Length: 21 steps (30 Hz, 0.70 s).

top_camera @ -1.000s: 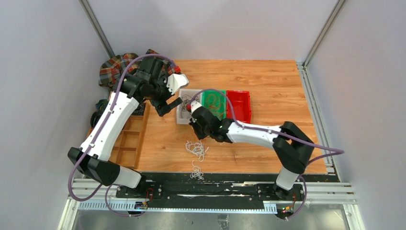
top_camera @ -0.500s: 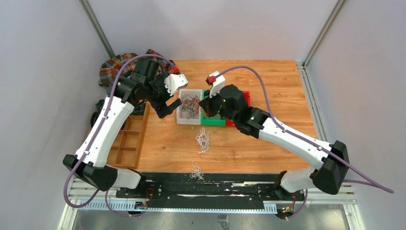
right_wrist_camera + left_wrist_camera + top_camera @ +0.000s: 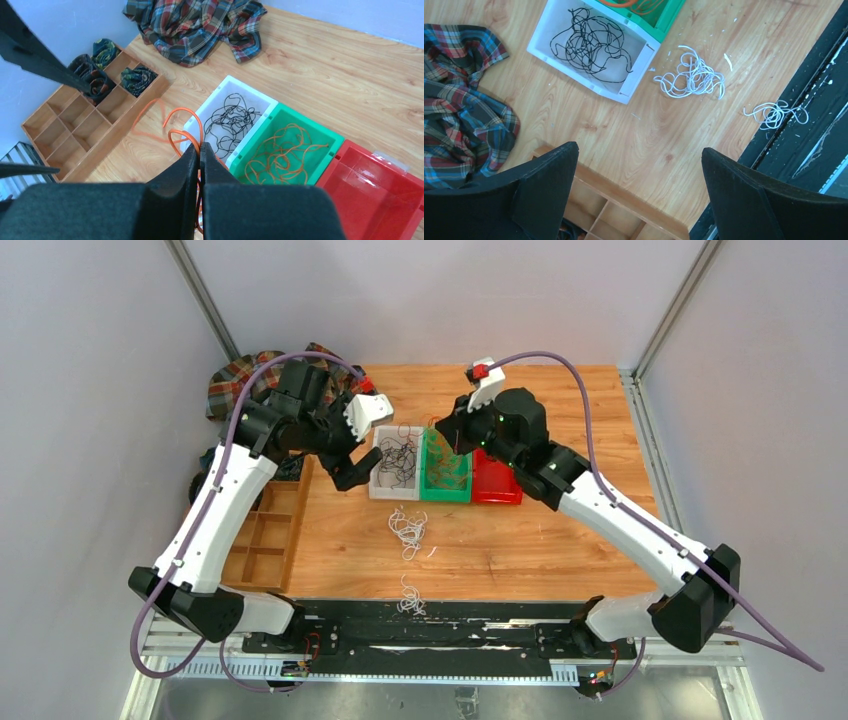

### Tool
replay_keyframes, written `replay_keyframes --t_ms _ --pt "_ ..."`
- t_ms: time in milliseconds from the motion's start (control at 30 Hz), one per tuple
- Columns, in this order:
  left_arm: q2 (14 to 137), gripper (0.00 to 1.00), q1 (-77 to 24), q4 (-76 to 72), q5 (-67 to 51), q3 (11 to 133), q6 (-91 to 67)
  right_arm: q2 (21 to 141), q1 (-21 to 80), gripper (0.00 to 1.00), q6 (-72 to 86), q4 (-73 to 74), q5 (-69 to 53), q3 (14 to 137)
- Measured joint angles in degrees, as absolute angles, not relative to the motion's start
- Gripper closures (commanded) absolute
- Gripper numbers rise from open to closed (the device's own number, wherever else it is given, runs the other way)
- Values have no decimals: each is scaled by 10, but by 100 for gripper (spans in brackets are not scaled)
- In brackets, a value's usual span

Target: Untangle the cables

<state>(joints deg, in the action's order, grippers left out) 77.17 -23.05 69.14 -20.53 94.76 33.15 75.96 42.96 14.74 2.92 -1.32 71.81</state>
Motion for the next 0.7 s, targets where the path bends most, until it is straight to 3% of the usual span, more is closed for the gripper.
replay_keyframes --t_ms 200,700 --pt "769 2 -230 692 -208 940 325 793 401 99 142 43 12 751" --pt "752 2 -230 692 -183 938 316 1029 392 99 101 118 162 841"
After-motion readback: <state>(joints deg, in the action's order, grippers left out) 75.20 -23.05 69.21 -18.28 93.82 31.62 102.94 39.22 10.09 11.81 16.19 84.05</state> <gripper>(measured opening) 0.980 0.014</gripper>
